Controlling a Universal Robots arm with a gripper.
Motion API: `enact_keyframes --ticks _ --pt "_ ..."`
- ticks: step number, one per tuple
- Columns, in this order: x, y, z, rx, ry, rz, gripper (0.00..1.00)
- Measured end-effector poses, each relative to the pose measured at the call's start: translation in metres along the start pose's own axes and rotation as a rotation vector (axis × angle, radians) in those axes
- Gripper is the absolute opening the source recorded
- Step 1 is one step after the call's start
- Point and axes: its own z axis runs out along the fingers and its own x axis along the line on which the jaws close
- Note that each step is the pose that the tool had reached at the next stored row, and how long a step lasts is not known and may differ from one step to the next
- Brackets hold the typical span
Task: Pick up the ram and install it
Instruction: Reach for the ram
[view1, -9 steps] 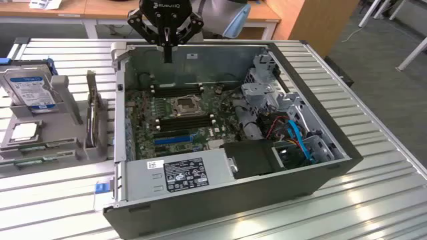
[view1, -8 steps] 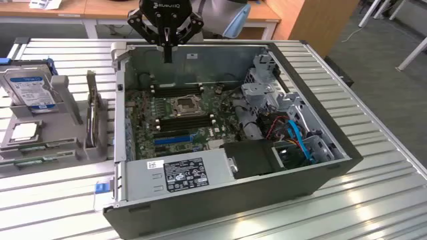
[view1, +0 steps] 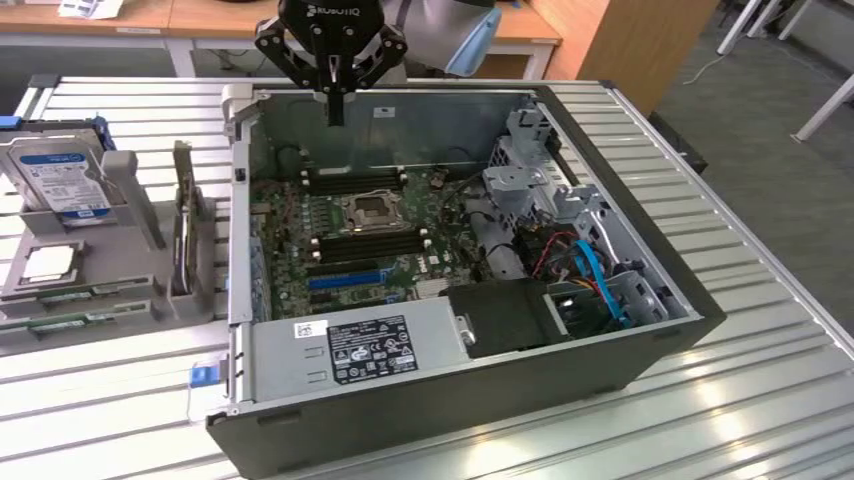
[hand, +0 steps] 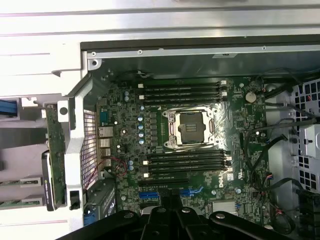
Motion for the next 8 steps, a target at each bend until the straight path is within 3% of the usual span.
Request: enact_keyframes --ticks 8 --pt "0.0064 -0.0005 -0.0001 0.0 0.0 0.0 0.1"
